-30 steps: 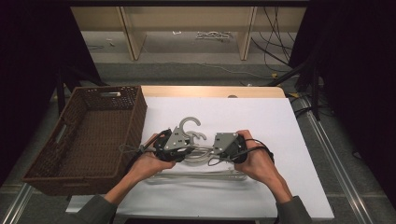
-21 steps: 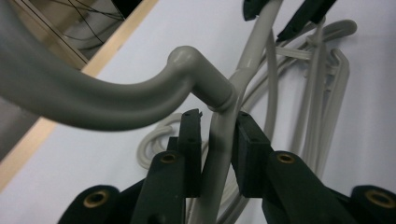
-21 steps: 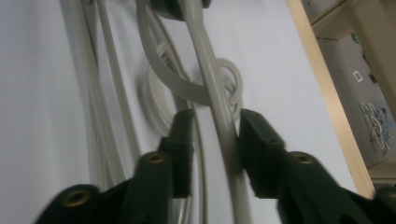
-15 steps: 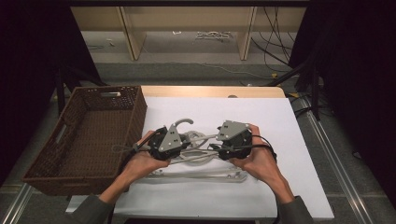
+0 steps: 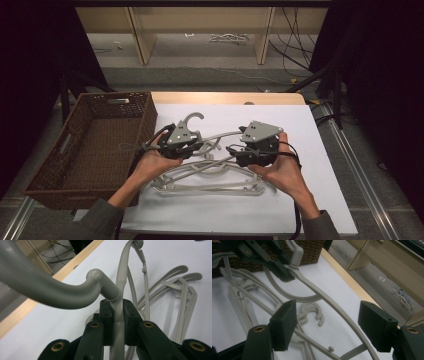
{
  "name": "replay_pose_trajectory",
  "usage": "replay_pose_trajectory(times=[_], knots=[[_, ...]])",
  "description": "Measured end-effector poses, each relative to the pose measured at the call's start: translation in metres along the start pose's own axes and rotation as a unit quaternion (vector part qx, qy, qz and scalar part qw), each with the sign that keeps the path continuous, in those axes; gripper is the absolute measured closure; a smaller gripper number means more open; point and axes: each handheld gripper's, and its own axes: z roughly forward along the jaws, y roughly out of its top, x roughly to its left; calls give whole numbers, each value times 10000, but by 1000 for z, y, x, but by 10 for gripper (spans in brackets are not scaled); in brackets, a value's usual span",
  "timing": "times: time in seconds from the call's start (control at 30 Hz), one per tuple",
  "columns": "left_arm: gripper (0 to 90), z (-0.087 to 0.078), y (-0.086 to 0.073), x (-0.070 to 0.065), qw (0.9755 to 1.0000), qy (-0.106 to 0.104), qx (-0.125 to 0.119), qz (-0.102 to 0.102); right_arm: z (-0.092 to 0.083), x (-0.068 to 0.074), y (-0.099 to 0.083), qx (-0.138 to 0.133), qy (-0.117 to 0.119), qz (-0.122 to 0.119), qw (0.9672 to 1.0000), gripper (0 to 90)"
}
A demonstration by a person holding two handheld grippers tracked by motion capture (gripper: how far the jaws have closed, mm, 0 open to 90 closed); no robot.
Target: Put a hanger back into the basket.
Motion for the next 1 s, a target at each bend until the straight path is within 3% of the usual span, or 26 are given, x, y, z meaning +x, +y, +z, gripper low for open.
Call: replay_pose_trajectory(times=[0.13,0.3,0.63,0.77,0.9,1.0], knots=[[801,-3,10,4,9999,74,49,-84,0,2,0,2,36,-99,9999,334],[801,-16,22,10,9996,166,-85,-228,1,3,0,11,56,-126,9999,334],[800,-65,28,41,9977,475,-251,-425,7,8,-8,54,133,-111,9998,331],[800,-86,30,52,9946,601,-514,-678,11,7,-12,92,149,-32,9998,313],[801,-101,32,62,9929,664,-590,-785,13,6,-14,89,142,7,9999,302],[802,-114,31,71,9927,780,-557,-729,13,6,-15,71,121,10,9999,300]])
